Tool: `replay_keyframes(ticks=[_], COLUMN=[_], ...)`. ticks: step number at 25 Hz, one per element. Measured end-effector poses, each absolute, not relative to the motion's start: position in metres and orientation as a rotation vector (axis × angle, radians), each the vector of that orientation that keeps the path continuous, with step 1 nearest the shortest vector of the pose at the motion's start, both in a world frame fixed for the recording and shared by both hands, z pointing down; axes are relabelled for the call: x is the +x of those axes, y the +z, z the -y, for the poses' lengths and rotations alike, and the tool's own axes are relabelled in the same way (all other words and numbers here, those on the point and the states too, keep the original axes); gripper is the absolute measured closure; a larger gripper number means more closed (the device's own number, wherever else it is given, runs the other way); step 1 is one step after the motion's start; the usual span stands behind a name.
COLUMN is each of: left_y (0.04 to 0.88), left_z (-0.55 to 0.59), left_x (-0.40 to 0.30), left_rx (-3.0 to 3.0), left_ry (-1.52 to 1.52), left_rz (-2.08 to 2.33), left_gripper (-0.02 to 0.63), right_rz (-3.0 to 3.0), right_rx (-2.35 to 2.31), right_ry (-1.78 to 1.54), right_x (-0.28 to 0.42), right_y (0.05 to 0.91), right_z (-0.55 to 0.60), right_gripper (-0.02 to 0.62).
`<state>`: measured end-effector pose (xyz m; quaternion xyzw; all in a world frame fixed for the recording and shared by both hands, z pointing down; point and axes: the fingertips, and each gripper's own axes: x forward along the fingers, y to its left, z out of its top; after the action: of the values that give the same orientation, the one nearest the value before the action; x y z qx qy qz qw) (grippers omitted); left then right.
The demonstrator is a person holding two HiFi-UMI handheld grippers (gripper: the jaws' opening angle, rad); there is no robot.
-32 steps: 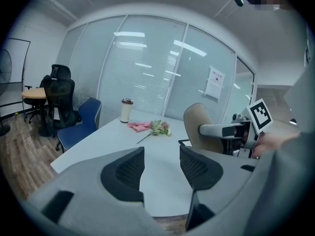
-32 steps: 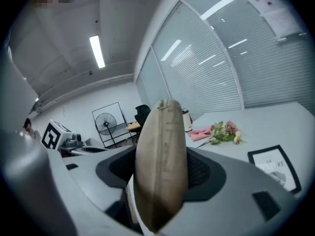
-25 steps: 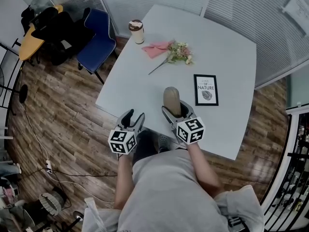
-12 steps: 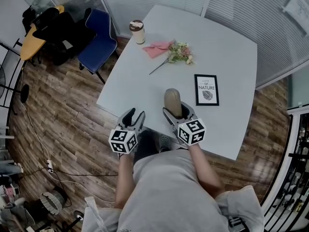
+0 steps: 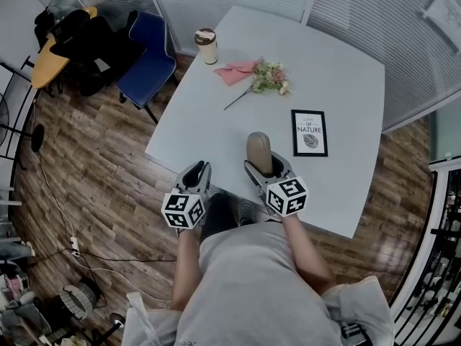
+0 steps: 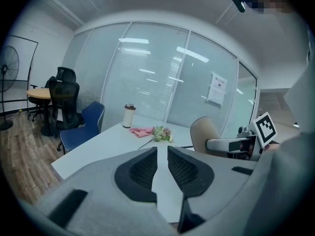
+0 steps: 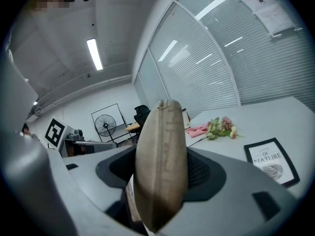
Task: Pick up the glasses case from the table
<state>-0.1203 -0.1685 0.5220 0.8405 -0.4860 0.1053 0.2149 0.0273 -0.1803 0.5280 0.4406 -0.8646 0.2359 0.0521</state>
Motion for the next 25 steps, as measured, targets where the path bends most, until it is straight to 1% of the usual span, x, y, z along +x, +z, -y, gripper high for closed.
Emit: replay_keyframes(ticks=[6, 10, 25], left_y=[0.521, 0.525, 0.527], left_z=[0.168, 0.164, 0.147], left_x=[-0.124, -0.127, -0.121], left_rx=[2.334, 2.324, 2.347], left_ry=[0.289, 0.299, 0.299], left_rz=[1.357, 1.367, 1.328], left_gripper=[0.581, 0.597, 0.597], right_rz=[2.631, 2.637, 2.722], right_rx=[1.356, 1.353, 1.316], right_ry=[0.726, 0.729, 0.739], right_x=[0.027, 0.024, 0.016], right_y=[0.528, 0.529, 0.522], right_z=[0.179, 0.174, 0.164], right_gripper=[0.318, 0.318, 0.318])
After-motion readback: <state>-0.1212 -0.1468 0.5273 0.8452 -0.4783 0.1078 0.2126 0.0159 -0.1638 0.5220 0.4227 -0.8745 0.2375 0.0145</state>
